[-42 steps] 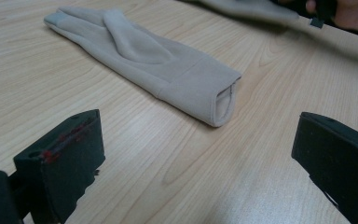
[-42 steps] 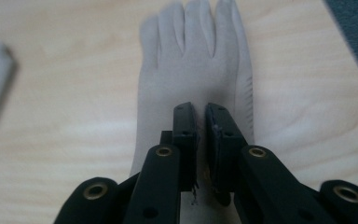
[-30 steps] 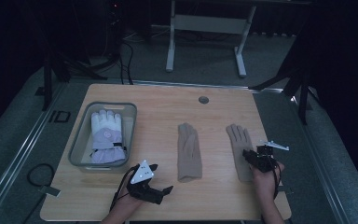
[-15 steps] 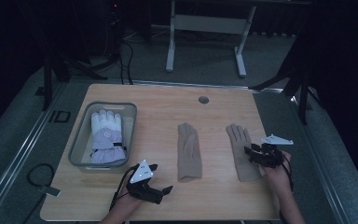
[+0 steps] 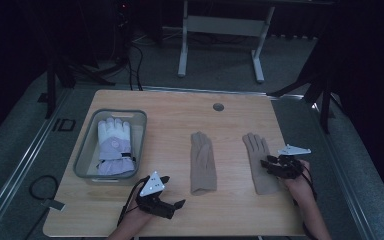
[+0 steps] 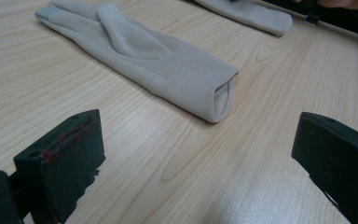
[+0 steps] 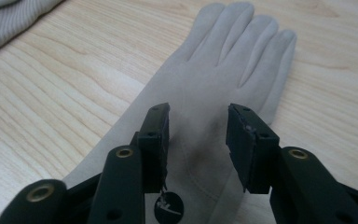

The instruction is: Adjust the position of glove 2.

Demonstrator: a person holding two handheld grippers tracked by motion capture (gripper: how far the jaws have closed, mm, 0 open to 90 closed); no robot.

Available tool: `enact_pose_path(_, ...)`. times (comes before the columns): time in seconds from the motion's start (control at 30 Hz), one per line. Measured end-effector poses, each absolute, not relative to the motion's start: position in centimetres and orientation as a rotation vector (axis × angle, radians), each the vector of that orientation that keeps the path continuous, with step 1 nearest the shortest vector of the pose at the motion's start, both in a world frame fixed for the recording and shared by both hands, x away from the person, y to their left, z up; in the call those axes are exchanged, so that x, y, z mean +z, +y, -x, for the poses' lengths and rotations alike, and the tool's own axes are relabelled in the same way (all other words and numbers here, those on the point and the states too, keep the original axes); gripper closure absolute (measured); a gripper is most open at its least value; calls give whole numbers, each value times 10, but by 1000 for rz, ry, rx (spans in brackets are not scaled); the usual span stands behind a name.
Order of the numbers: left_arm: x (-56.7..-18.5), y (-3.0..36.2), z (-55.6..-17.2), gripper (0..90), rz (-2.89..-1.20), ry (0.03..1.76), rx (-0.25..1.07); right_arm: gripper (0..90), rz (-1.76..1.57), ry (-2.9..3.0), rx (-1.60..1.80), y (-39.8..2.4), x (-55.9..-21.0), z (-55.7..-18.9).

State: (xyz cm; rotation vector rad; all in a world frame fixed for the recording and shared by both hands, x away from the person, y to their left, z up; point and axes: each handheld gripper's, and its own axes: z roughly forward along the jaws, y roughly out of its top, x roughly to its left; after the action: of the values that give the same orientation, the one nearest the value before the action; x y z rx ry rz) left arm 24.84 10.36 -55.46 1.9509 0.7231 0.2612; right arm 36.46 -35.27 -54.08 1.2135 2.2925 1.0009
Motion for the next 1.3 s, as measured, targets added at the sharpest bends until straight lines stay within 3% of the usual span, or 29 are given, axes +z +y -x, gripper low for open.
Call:
enact_pose_path(0.1,-554,104,-248,24,-1953,720,262,613,-1226,2291,978,-351,-548,-365)
enact_pose_path(0.23,-554,103,-248,24,-1953,720,261,784,-1251,2266,986,-347,-550,-362)
enact_pose_path(0.33,-555,102,-247,24,-1954,717,262,823,-1313,2236,979,-344,-549,-361)
enact_pose_path(0.57,-554,104,-248,24,-1948,725,264,842,-1429,2123,993,-333,-542,-355)
enact_pose_path(1.3,-552,105,-248,24,-1943,724,277,843,-1454,1932,1131,-262,-466,-349)
